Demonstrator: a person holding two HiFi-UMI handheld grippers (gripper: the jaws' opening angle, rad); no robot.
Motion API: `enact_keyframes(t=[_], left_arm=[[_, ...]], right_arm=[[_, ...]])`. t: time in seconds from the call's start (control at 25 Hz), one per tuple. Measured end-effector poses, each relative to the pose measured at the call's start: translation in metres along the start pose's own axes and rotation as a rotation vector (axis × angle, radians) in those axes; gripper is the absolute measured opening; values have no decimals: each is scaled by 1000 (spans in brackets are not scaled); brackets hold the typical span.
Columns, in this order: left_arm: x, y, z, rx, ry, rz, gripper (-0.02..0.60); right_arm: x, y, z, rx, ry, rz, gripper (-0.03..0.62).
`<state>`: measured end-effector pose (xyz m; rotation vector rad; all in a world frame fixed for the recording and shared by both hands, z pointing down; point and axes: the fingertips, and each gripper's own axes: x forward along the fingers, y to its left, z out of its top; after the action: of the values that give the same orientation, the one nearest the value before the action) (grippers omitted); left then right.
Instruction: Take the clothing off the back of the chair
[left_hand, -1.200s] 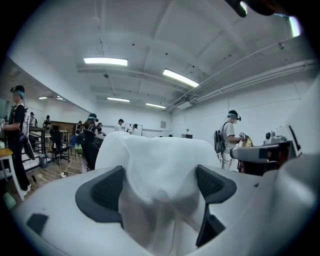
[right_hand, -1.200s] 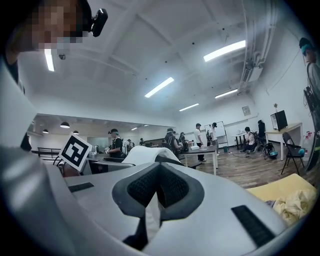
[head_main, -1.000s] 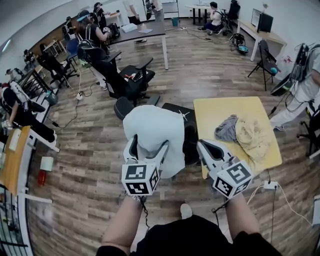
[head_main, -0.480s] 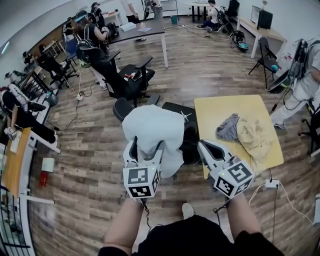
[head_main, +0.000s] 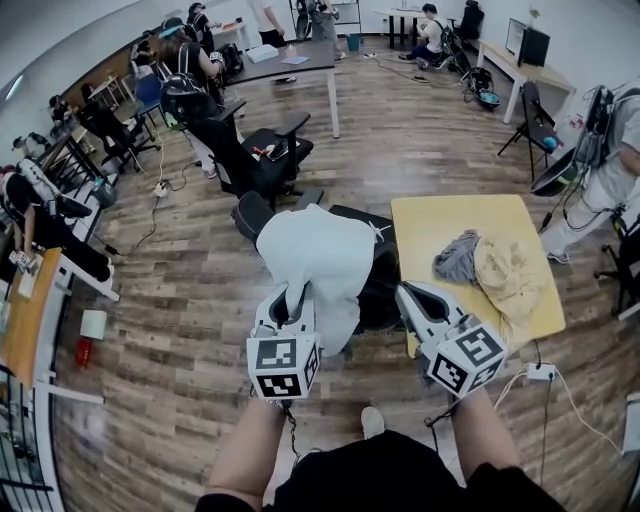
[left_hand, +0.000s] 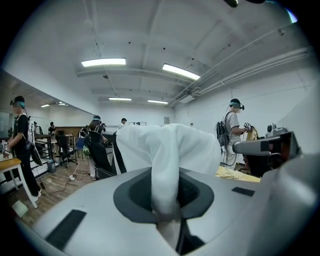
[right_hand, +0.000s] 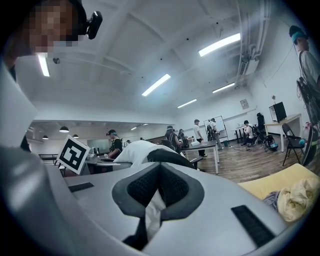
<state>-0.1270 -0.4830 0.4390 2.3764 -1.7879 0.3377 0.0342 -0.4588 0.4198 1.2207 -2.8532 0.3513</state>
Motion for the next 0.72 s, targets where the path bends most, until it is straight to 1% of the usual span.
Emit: enact_keyframes(t=[0.16, 0.4, 0.72], left_arm=[[-11, -4, -2, -35, 0, -39, 64], [-38, -3, 0, -102, -29, -89, 61], [-92, 11, 6, -143, -92, -111, 58]], right_arm=[[-4, 9, 2, -6, -5, -1, 13], [-11, 29, 6, -21, -14, -7, 12], [-18, 67, 10, -34, -23, -13, 13]])
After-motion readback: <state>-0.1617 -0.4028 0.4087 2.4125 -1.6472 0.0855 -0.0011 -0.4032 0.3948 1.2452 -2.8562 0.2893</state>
